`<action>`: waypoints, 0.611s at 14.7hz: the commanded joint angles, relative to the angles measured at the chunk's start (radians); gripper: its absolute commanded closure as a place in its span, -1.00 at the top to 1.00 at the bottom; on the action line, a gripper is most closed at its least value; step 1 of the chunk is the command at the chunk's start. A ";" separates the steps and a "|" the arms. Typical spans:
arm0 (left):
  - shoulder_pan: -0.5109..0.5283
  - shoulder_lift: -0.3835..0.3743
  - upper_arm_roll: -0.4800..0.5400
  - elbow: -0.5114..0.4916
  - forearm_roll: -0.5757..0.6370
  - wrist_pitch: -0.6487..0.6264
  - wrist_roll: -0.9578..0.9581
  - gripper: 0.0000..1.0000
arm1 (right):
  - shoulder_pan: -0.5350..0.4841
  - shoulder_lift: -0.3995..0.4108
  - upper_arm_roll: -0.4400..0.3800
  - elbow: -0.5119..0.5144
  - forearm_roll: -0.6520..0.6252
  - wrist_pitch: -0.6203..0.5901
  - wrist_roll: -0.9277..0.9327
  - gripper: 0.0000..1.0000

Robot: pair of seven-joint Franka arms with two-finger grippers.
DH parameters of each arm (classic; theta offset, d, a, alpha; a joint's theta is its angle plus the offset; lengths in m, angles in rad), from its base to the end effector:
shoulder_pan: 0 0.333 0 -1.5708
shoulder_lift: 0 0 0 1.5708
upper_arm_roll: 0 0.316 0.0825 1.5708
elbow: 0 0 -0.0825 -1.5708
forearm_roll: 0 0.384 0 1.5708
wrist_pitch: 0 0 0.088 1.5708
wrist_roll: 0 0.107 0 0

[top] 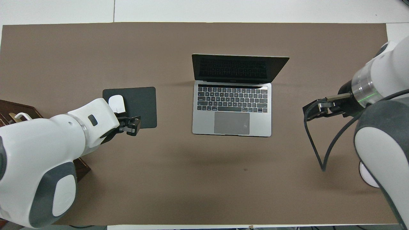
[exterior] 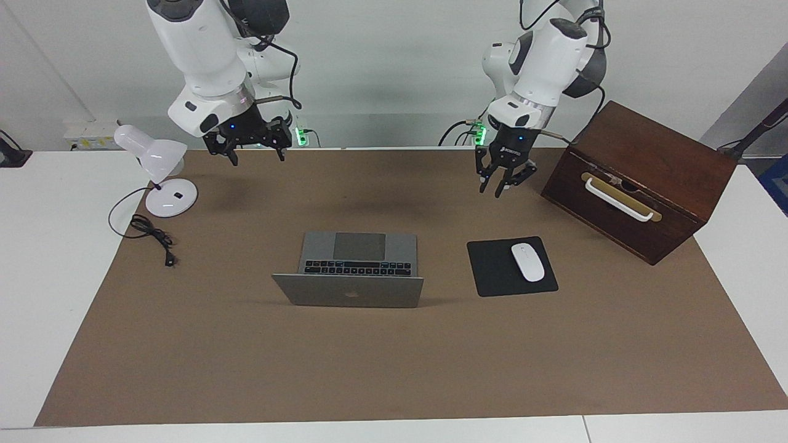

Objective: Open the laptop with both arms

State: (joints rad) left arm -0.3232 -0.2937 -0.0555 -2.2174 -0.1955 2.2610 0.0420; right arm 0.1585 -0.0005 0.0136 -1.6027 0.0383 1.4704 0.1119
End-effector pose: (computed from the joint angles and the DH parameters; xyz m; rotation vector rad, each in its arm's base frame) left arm 0.4573 -0.1897 0.5324 2.8622 -0.4649 0.4488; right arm 0.5332 0.0972 0.6019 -3.1137 -0.0958 0.2120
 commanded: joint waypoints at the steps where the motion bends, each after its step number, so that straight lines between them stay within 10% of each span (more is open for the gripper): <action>1: 0.050 -0.030 -0.007 0.041 0.060 -0.111 0.012 1.00 | -0.086 -0.001 0.054 -0.016 -0.009 0.033 -0.024 1.00; 9: 0.278 -0.047 -0.003 0.246 0.085 -0.512 0.167 1.00 | -0.108 0.051 0.046 0.062 -0.038 0.028 -0.024 1.00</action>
State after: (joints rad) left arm -0.1067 -0.3346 -0.0496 -2.0098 -0.1333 1.8203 0.1934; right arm 0.0719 0.0276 0.0474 -1.5905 0.0346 1.5401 0.1086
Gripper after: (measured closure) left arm 0.000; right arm 0.000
